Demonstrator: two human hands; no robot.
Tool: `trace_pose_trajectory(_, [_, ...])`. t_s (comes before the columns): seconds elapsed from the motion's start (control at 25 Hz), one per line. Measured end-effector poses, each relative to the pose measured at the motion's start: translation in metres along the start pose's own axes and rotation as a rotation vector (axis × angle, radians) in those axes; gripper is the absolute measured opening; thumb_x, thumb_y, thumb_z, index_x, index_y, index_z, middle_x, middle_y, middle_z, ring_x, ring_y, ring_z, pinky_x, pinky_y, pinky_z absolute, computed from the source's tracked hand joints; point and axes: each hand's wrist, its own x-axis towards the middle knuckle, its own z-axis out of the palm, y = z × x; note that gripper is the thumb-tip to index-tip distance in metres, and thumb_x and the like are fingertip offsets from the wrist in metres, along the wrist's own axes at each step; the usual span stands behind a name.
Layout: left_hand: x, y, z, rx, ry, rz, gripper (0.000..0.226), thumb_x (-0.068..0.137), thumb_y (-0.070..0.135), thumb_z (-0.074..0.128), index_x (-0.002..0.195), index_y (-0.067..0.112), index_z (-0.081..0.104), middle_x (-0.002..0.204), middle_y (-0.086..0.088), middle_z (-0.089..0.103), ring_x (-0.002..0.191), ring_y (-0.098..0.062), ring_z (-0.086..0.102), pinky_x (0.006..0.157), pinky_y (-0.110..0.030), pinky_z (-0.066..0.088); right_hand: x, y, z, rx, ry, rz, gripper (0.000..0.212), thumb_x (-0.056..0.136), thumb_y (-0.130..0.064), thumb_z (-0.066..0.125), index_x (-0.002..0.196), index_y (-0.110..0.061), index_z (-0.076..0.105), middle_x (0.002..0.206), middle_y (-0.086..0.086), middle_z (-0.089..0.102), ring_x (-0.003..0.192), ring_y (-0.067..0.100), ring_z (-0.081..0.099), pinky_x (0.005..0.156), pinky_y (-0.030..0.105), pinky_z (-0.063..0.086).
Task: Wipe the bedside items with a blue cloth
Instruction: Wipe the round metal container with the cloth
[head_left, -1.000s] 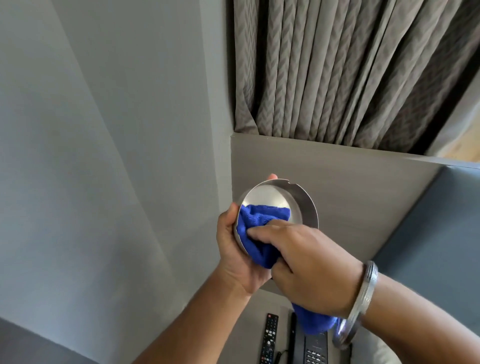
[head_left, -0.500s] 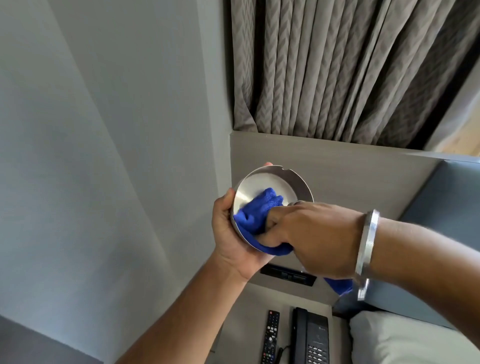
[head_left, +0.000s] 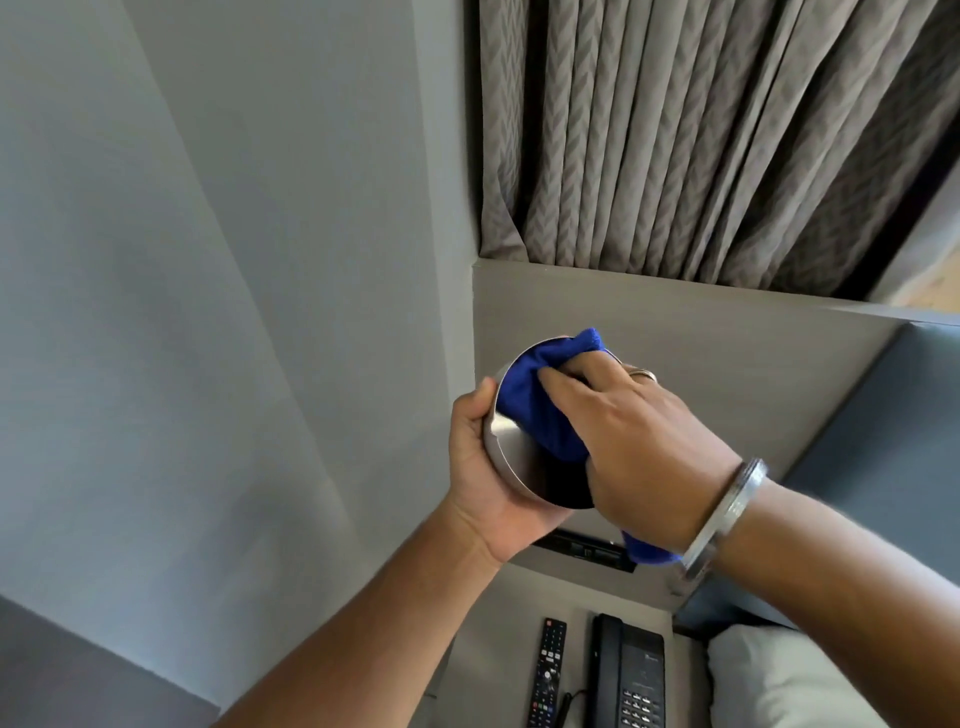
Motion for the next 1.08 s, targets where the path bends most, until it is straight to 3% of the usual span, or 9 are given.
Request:
trace_pose_trajectory(0.12, [-0.003,-0.004,-0.005,-0.008,-0.002,0.076,0.060,0.090,0.053,0.053,0.125,0.006,0.062,0.121,-0.018,0.069,0.117,-0.033,0.062,0.101,-0.043,0.048,-0.003,-0.014,0.009,0.169,-0.085,-0.094,0.056,0.065,-0.005,0.048,0.118,-0.023,0.049,0.114,-0.003,0.047,0.091,0.024,0.051,0.081,0.035,0.047])
trace_pose_trajectory(0.28, [-0.015,-0.004,-0.007,0.005,0.089,0.047,0.057,0.073,0.054,0.070,0.108,0.010,0.065,0.094,-0.012,0.072,0.094,-0.031,0.070,0.090,-0.040,0.051,-0.007,-0.004,0.012,0.126,-0.353,-0.258,0.054,0.068,-0.004,0.050,0.117,-0.028,0.051,0.113,-0.003,0.046,0.091,0.025,0.053,0.080,0.038,0.049])
trace_pose_trajectory(0.36, [-0.018,-0.011,-0.004,0.077,0.036,0.038,0.074,0.077,0.053,0.065,0.135,0.010,0.051,0.096,-0.011,0.069,0.096,-0.029,0.066,0.093,-0.040,0.046,-0.010,0.008,0.006,0.103,-0.508,-0.320,0.044,0.067,-0.003,0.050,0.102,-0.028,0.058,0.105,-0.004,0.051,0.086,0.025,0.054,0.074,0.037,0.050])
trace_pose_trajectory(0.44, [-0.017,-0.022,-0.002,0.121,0.015,0.030,0.085,0.083,0.049,0.061,0.154,0.013,0.031,0.116,-0.016,0.066,0.109,-0.030,0.062,0.100,-0.042,0.046,-0.012,0.016,0.002,0.047,-0.569,-0.341,0.032,0.068,-0.006,0.049,0.091,-0.026,0.059,0.090,-0.007,0.056,0.079,0.022,0.055,0.068,0.029,0.046])
trace_pose_trajectory(0.6, [-0.020,-0.036,-0.005,-0.035,0.008,-0.098,0.086,0.079,0.053,0.062,0.152,0.014,0.037,0.146,-0.015,0.041,0.132,-0.033,0.041,0.119,-0.046,0.022,-0.018,0.020,-0.015,-0.158,-0.347,-0.313,0.012,0.079,-0.020,0.052,0.085,-0.028,0.059,0.058,-0.004,0.039,0.048,0.012,0.035,0.048,0.017,0.022])
trace_pose_trajectory(0.72, [-0.017,-0.031,-0.007,-0.037,-0.043,-0.146,0.076,0.086,0.065,0.042,0.144,0.017,0.047,0.145,-0.013,0.048,0.131,-0.035,0.045,0.112,-0.058,0.028,-0.022,0.023,-0.028,-0.205,-0.188,-0.300,0.034,0.082,-0.025,0.030,0.096,-0.029,0.061,0.086,-0.002,0.058,0.074,0.022,0.055,0.063,0.032,0.046])
trace_pose_trajectory(0.84, [-0.014,-0.025,-0.006,-0.110,-0.155,-0.138,0.076,0.093,0.063,0.028,0.146,0.011,0.042,0.146,-0.019,0.050,0.136,-0.038,0.043,0.109,-0.058,0.030,-0.025,0.009,-0.024,-0.263,0.037,-0.120,0.064,0.070,-0.023,0.006,0.114,-0.019,0.053,0.104,0.004,0.056,0.088,0.029,0.054,0.074,0.040,0.048])
trace_pose_trajectory(0.92, [-0.015,-0.026,-0.014,-0.178,-0.159,-0.141,0.079,0.092,0.064,0.028,0.146,0.009,0.044,0.145,-0.019,0.051,0.136,-0.036,0.044,0.109,-0.053,0.032,-0.031,-0.003,-0.002,-0.250,-0.023,-0.083,0.059,0.073,-0.017,0.012,0.123,-0.013,0.044,0.111,0.008,0.051,0.094,0.031,0.050,0.078,0.040,0.045])
trace_pose_trajectory(1.08, [-0.017,-0.037,-0.032,-0.181,-0.140,-0.059,0.080,0.093,0.062,0.014,0.147,0.009,0.040,0.142,-0.020,0.053,0.133,-0.037,0.045,0.110,-0.051,0.032,-0.024,-0.007,0.011,-0.056,-0.115,-0.041,0.031,0.074,-0.015,0.043,0.103,-0.022,0.053,0.102,0.004,0.051,0.086,0.029,0.049,0.071,0.035,0.041])
